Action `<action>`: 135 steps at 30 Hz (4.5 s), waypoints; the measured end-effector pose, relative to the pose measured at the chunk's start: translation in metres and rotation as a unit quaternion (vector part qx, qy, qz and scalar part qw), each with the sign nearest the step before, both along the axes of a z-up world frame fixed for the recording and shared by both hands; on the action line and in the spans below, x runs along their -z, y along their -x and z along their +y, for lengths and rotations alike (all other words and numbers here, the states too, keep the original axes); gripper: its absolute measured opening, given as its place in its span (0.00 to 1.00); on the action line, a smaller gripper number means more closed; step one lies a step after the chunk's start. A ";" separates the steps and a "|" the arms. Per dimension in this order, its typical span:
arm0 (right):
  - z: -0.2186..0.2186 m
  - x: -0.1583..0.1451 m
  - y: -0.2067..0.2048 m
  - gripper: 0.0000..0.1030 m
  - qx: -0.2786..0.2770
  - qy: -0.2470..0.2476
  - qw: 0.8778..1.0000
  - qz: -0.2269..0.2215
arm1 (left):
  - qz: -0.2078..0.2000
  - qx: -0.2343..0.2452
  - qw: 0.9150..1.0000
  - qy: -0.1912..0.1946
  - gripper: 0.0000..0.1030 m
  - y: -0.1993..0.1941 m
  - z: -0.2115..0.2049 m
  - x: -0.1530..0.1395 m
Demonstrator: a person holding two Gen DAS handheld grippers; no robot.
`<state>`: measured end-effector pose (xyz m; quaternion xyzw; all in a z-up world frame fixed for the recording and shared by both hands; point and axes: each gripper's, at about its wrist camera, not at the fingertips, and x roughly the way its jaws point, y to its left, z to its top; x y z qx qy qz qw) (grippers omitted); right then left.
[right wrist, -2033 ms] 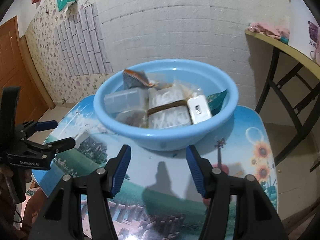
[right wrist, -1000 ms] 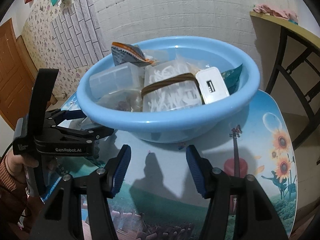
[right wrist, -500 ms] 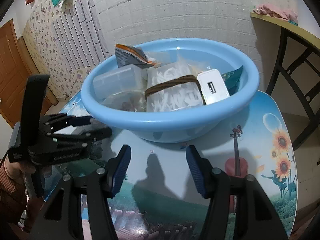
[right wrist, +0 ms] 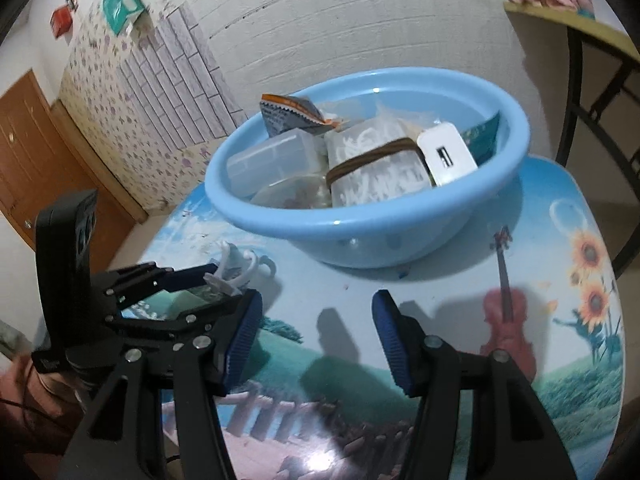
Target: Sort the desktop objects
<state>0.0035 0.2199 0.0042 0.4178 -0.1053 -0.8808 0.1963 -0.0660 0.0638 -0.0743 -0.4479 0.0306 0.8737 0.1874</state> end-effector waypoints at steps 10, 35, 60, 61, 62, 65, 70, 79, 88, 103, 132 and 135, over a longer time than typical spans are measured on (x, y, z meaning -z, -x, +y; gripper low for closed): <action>-0.001 -0.004 0.001 0.55 -0.031 0.107 0.993 -0.029 | 0.020 0.007 1.000 -0.015 0.53 -0.010 -0.003 -0.017; -0.009 -0.029 0.008 0.49 -0.068 0.176 0.981 -0.041 | 0.069 0.063 0.995 -0.020 0.53 -0.020 0.038 -0.064; 0.006 -0.037 -0.001 0.43 -0.074 0.191 0.978 -0.031 | 0.082 0.068 0.994 -0.023 0.53 -0.021 0.044 -0.076; 0.006 -0.039 -0.003 0.43 -0.075 0.191 0.978 -0.028 | 0.084 0.068 0.994 -0.023 0.53 -0.022 0.044 -0.077; 0.006 -0.040 -0.004 0.43 -0.075 0.191 0.978 -0.027 | 0.085 0.068 0.994 -0.022 0.53 -0.023 0.044 -0.078; 0.006 -0.045 -0.006 0.43 -0.076 0.191 0.978 -0.021 | 0.090 0.066 0.993 -0.024 0.53 -0.025 0.043 -0.083; 0.007 -0.056 -0.006 0.43 -0.079 0.189 0.979 -0.011 | 0.097 0.066 0.993 -0.024 0.53 -0.024 0.045 -0.091; 0.018 -0.065 0.003 0.43 -0.075 0.194 0.978 -0.001 | 0.104 0.070 0.992 -0.022 0.53 -0.013 0.055 -0.101; 0.027 -0.080 0.025 0.43 -0.073 0.201 0.977 0.007 | 0.113 0.075 0.991 -0.020 0.53 0.008 0.063 -0.114; 0.057 -0.087 0.075 0.43 -0.016 0.150 0.988 0.013 | 0.102 0.059 0.993 0.009 0.53 0.076 0.080 -0.110; 0.026 -0.091 0.041 0.55 0.027 -0.040 0.996 0.069 | 0.089 -0.072 0.993 0.034 1.00 0.065 0.020 -0.104; 0.021 -0.093 0.034 0.59 0.029 -0.057 0.995 0.079 | 0.092 -0.081 0.991 0.043 1.00 0.060 0.016 -0.104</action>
